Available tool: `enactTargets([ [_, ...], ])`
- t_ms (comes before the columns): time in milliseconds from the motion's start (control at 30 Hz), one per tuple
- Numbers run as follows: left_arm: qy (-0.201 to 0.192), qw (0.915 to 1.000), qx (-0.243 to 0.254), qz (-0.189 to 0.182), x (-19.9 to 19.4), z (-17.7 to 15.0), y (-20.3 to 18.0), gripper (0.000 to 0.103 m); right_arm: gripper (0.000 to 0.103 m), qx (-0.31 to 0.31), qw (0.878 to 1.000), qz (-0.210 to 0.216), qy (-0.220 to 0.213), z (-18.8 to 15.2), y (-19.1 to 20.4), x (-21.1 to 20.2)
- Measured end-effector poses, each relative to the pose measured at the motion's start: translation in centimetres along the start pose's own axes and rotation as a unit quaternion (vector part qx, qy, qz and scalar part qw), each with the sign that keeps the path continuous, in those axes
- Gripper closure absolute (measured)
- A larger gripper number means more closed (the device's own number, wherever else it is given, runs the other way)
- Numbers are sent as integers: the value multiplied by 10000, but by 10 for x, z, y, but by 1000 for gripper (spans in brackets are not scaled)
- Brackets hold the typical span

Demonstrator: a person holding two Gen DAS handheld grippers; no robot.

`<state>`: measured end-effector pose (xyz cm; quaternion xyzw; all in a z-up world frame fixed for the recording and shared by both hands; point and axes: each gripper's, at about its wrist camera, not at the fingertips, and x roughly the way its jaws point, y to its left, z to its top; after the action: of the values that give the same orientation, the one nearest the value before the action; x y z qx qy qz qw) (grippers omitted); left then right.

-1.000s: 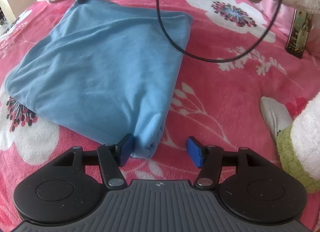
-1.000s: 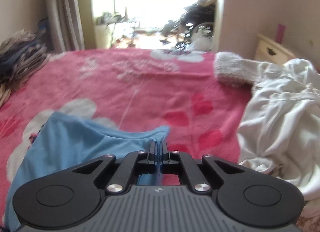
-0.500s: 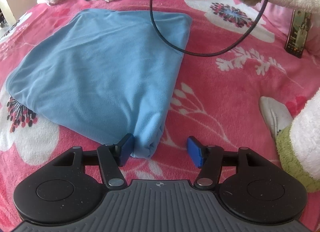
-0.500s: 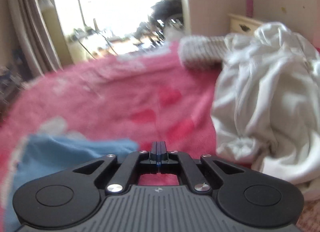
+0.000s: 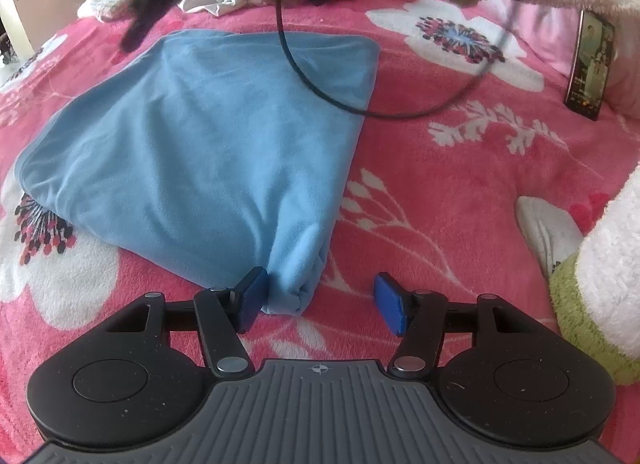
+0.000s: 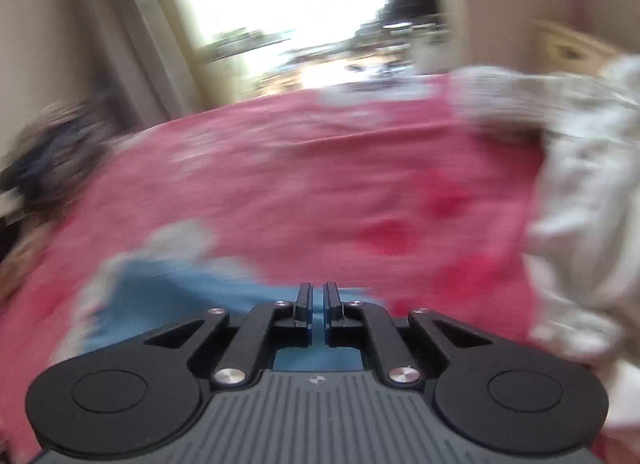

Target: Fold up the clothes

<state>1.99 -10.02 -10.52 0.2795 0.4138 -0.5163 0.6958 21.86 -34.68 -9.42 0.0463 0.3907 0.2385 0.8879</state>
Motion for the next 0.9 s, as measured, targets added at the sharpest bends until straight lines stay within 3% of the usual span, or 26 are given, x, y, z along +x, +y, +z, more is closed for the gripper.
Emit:
enactTargets([
  [67,-30,10000,-24,-11,0,-1,0,44,93,-336,9976,510,315,3,20,17],
  [100,-46,10000,-9,-2,0,-1,0,44,93,-419,9965,565,448,3,27,28],
  [200,-82,10000,39,31,0,-2,-2,44,99,-66,9985,-232,495,8,12,59],
  [267,-101,9999,35,38,-2,-3,-3,44,91,673,9952,-686,192,17,-10,58],
  [400,-139,9999,-36,3,-3,-3,-2,44,88,749,9970,187,77,26,-1,33],
  [467,-168,9998,-74,-11,-3,-4,-1,44,81,276,9954,853,335,27,26,34],
  [567,-194,9998,-96,30,-2,-4,-2,44,80,-325,9779,1875,865,23,64,53],
  [633,-216,9997,-119,78,-2,-5,-3,43,81,-354,9649,2283,1248,19,78,75],
  [700,-248,9995,-136,127,-3,-6,-5,43,86,-176,9679,2097,1372,14,80,96],
  [733,-262,9995,-128,150,-3,-7,-6,43,98,-23,9713,1959,1350,15,76,106],
  [767,-277,9994,-119,173,-3,-7,-6,43,103,316,9750,1836,1208,19,67,111],
  [833,-300,9993,-133,193,-3,-8,-7,43,99,933,9827,1436,705,28,47,106],
  [900,-325,9991,-199,173,-4,-8,-6,43,90,1150,9909,657,220,36,34,90],
])
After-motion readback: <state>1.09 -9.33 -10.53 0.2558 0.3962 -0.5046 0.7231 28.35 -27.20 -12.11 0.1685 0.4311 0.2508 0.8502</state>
